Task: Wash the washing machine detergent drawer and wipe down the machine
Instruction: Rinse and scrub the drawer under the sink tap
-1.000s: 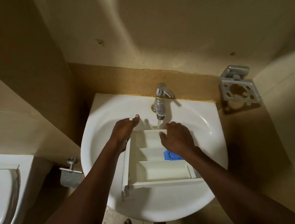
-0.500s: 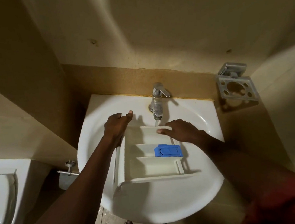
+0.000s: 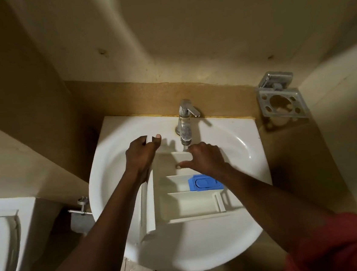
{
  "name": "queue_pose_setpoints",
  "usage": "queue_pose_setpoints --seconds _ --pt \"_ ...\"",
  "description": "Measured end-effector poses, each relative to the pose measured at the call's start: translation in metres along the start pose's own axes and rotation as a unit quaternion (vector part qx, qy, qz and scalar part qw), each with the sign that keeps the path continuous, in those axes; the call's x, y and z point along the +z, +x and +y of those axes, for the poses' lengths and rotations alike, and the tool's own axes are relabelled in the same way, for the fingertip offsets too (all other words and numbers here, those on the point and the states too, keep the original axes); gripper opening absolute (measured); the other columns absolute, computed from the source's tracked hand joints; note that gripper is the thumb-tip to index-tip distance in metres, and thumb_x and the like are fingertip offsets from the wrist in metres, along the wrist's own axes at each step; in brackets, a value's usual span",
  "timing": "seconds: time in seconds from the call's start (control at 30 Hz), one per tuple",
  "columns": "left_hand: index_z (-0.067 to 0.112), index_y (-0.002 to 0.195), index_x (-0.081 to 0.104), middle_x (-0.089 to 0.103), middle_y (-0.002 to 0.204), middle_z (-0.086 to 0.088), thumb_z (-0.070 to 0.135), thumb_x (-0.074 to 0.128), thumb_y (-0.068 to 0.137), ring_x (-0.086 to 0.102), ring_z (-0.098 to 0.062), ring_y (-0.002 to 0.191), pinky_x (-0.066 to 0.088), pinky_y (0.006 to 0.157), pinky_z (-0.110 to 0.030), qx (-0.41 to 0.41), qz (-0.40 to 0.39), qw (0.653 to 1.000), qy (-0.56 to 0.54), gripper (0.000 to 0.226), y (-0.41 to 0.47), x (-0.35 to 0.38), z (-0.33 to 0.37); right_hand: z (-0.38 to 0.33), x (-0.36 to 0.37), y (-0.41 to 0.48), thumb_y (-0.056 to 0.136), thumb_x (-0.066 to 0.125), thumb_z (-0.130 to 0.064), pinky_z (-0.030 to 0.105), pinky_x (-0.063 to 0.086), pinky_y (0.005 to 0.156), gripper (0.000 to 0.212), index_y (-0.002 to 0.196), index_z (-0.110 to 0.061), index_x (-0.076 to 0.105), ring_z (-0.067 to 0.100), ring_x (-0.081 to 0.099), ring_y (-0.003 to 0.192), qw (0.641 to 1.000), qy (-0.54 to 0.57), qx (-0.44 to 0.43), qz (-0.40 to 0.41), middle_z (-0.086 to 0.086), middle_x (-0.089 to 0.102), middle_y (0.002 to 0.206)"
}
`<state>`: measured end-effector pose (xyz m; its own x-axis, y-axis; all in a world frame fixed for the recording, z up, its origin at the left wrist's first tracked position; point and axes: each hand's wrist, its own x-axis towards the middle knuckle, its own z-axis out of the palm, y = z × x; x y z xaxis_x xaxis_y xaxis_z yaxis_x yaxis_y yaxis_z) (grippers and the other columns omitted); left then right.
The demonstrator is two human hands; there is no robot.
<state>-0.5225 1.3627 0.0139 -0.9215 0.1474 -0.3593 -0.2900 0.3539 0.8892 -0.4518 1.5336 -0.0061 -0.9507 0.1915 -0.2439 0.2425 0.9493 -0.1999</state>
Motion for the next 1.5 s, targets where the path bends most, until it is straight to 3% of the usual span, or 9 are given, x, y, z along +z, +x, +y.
queue_pose_setpoints --seconds 0.13,0.47,0.7,0.93,1.07,1.17,1.3,1.4,1.5 --pt "-0.004 0.092 0.063 0.055 0.075 -0.006 0.062 0.06 0.069 0.048 -0.018 0.071 0.036 0.069 -0.034 0.006 0.013 1.0 -0.02 0.07 0.001 -0.01 0.0 0.023 -0.01 0.002 0.069 0.074 -0.061 0.036 0.047 0.083 0.061 0.118 -0.027 0.064 0.029 0.063 0.104 0.997 -0.002 0.056 -0.05 0.006 0.067 0.11" --pt "0.015 0.088 0.068 0.061 0.088 -0.002 0.045 0.064 0.084 0.052 -0.018 0.082 0.039 0.076 -0.033 -0.004 0.041 0.999 -0.032 0.031 -0.001 -0.018 -0.001 0.016 -0.018 0.004 0.082 0.063 -0.012 0.025 0.046 0.076 0.037 0.119 -0.019 0.064 0.023 0.063 0.096 0.986 0.141 0.085 -0.035 0.004 0.068 0.113" --pt "0.004 0.09 0.064 0.062 0.084 -0.003 0.046 0.064 0.079 0.054 -0.021 0.079 0.04 0.072 -0.035 -0.038 0.067 0.993 -0.093 0.044 -0.01 -0.034 -0.001 0.007 -0.01 -0.006 0.081 0.071 -0.02 0.026 0.05 0.077 0.023 0.102 -0.027 0.065 0.012 0.06 0.086 0.889 0.408 0.159 0.138 -0.004 0.062 0.104" --pt "0.015 0.092 0.063 0.059 0.085 0.0 0.036 0.06 0.092 0.055 -0.023 0.08 0.042 0.072 -0.033 -0.058 0.09 0.989 -0.1 0.021 -0.021 -0.039 -0.01 0.01 -0.013 -0.009 0.086 0.069 -0.034 0.027 0.05 0.068 0.037 0.118 -0.015 0.064 0.013 0.058 0.072 0.881 0.428 0.202 0.022 -0.001 0.065 0.096" --pt "0.003 0.115 0.056 0.042 0.073 -0.003 0.038 0.06 0.093 0.041 -0.018 0.06 0.041 0.058 -0.028 -0.167 0.02 0.98 -0.107 0.042 -0.03 -0.043 -0.004 0.012 -0.015 -0.003 0.086 0.069 -0.027 0.027 0.048 0.065 0.021 0.101 -0.013 0.067 0.016 0.058 0.072 0.927 0.334 0.171 0.008 0.006 0.073 0.093" --pt "0.011 0.112 0.059 0.052 0.099 -0.006 0.046 0.066 0.086 0.051 -0.026 0.096 0.049 0.068 -0.042 -0.247 -0.071 0.961 -0.103 0.043 -0.038 -0.058 -0.003 0.013 -0.015 -0.001 0.086 0.067 -0.025 0.031 0.05 0.076 0.024 0.108 -0.015 0.067 0.018 0.063 0.091 0.943 0.296 0.149 -0.018 0.003 0.074 0.096" --pt "0.016 0.098 0.073 0.068 0.114 -0.002 0.068 0.068 0.073 0.055 -0.026 0.115 0.046 0.092 -0.063 -0.238 -0.161 0.957 0.033 0.059 -0.035 -0.087 -0.013 0.012 -0.017 0.0 0.086 0.07 -0.025 0.012 0.042 0.053 0.027 0.11 -0.012 0.066 0.005 0.06 0.074 0.937 0.322 0.121 -0.068 0.002 0.075 0.093" --pt "0.017 0.105 0.073 0.077 0.102 -0.003 0.075 0.06 0.073 0.064 -0.025 0.11 0.045 0.101 -0.054 -0.206 -0.239 0.946 0.08 0.068 -0.031 -0.098 -0.013 0.004 -0.016 0.004 0.086 0.072 -0.023 0.004 0.033 0.041 0.025 0.107 -0.012 0.067 -0.001 0.053 0.061 0.93 0.339 0.101 -0.101 0.004 0.072 0.09" --pt "0.023 0.117 0.068 0.074 0.11 -0.008 0.076 0.066 0.069 0.069 -0.028 0.106 0.049 0.102 -0.045 -0.198 -0.3 0.93 0.074 0.072 -0.028 -0.097 -0.017 -0.006 -0.014 0.008 0.083 0.074 -0.023 0.016 0.051 0.065 0.015 0.095 -0.014 0.07 0.01 0.07 0.082 0.918 0.367 0.087 -0.125 0.002 0.075 0.09"
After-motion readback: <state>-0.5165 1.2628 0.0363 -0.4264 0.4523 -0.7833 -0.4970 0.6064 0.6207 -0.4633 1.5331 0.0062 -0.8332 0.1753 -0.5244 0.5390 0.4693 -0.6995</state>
